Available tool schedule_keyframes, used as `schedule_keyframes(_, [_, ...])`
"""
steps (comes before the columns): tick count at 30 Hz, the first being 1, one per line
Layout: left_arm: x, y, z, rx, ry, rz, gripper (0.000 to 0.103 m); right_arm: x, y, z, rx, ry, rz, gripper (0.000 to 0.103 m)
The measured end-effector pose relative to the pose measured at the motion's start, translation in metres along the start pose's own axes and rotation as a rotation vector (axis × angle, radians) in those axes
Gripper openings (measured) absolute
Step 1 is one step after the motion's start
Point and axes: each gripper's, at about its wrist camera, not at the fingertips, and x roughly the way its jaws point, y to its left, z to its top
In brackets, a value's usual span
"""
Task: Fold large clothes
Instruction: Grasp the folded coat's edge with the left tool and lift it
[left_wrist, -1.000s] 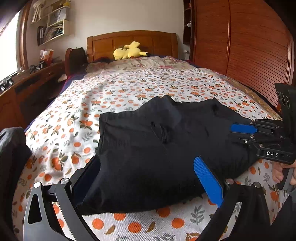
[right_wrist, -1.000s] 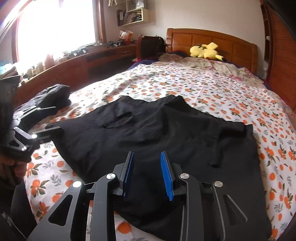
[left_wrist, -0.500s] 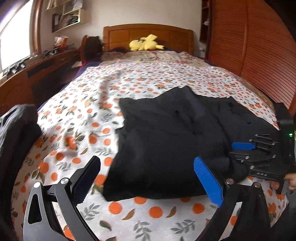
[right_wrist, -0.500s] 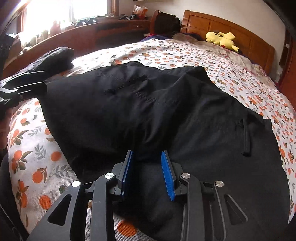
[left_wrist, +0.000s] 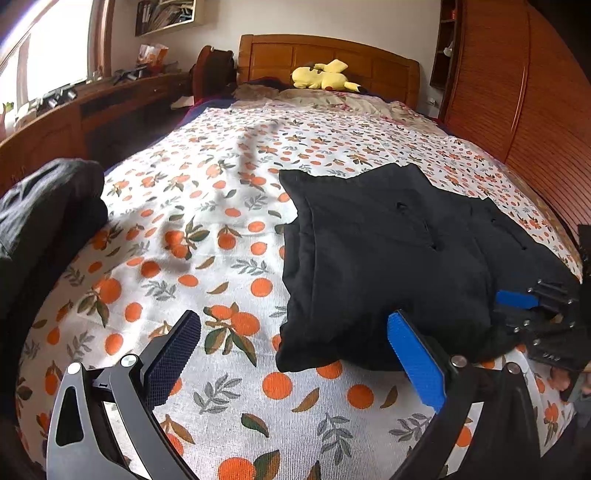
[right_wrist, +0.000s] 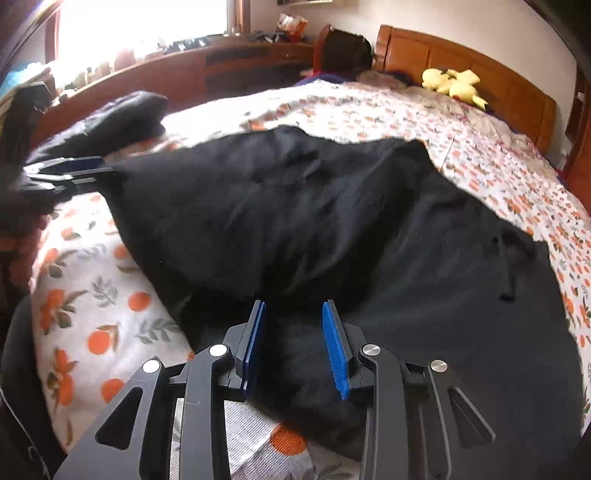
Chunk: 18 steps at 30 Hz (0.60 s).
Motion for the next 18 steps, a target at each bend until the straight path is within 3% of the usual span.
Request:
schedule_keyframes(6, [0.006, 0.003, 0.001, -0.044, 0.014, -0.013, 0.101, -0.001, 0.001, -0.003, -0.004, -0.005, -0.011, 0.031])
schedule_keyframes(8, [0.008, 0.006, -0.001, -0.077, 0.039, -0.051, 0.091, -0.002, 0.002, -0.004, -0.005, -0.007, -0.012, 0.031])
schedule_keyframes(11, [0.014, 0.007, -0.004, -0.125, 0.084, -0.124, 0.058, -0.001, 0.004, -0.004, -0.013, -0.007, -0.020, 0.031])
schedule_keyframes(18, [0.026, 0.009, -0.011, -0.247, 0.144, -0.172, 0.049, -0.001, 0.004, -0.004, -0.016, -0.008, -0.022, 0.031])
